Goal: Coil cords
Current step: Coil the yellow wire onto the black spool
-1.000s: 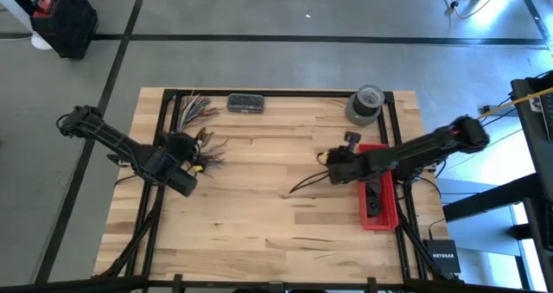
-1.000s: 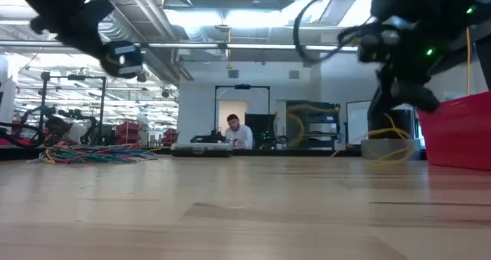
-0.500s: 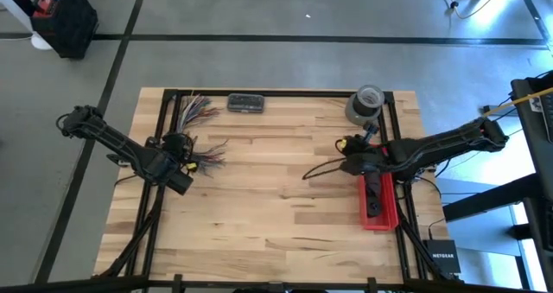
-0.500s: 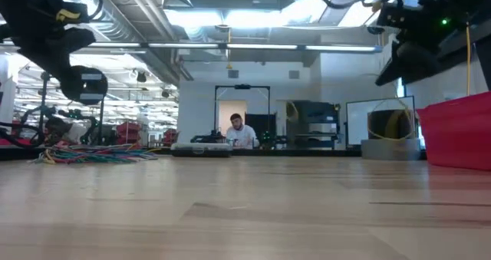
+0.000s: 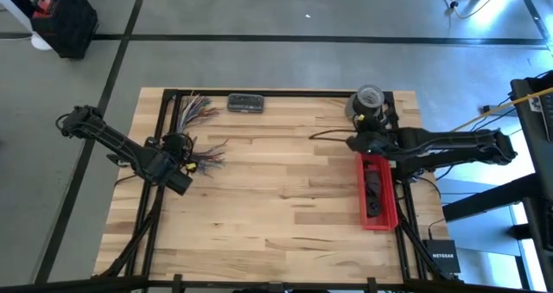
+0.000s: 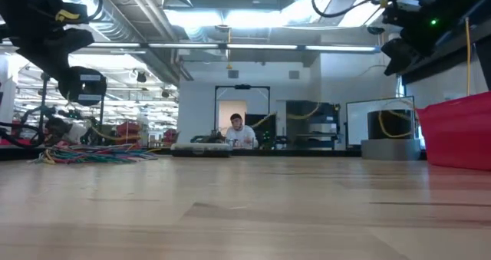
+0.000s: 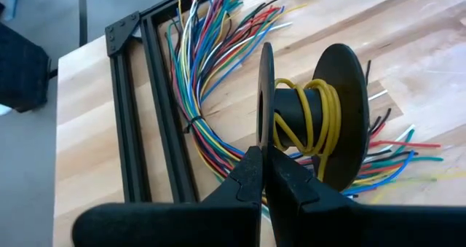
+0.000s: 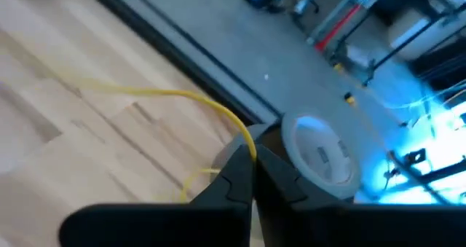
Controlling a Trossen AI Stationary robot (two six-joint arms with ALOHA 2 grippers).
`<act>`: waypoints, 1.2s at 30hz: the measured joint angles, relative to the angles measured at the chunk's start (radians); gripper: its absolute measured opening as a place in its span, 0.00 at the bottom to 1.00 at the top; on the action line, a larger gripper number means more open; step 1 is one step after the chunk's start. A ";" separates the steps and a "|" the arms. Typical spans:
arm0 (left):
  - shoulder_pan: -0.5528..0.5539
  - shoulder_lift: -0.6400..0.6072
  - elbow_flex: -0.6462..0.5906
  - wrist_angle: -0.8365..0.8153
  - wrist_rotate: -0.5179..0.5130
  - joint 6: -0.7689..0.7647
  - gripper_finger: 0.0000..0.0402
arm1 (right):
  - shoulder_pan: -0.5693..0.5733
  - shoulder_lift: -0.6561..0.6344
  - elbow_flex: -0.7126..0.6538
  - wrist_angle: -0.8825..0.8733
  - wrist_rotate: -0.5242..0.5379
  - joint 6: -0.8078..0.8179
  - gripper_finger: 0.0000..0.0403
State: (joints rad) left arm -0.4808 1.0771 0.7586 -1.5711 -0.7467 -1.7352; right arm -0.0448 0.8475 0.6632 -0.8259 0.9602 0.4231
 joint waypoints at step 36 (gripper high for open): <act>0.064 0.037 0.061 1.161 -0.419 1.212 0.00 | 0.178 0.615 -0.017 1.425 -0.706 -0.506 0.47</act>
State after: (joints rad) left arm -0.4172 1.1142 0.8192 -0.4098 -1.1653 -0.5233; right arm 0.1332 1.4628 0.6465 0.5996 0.2545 -0.0829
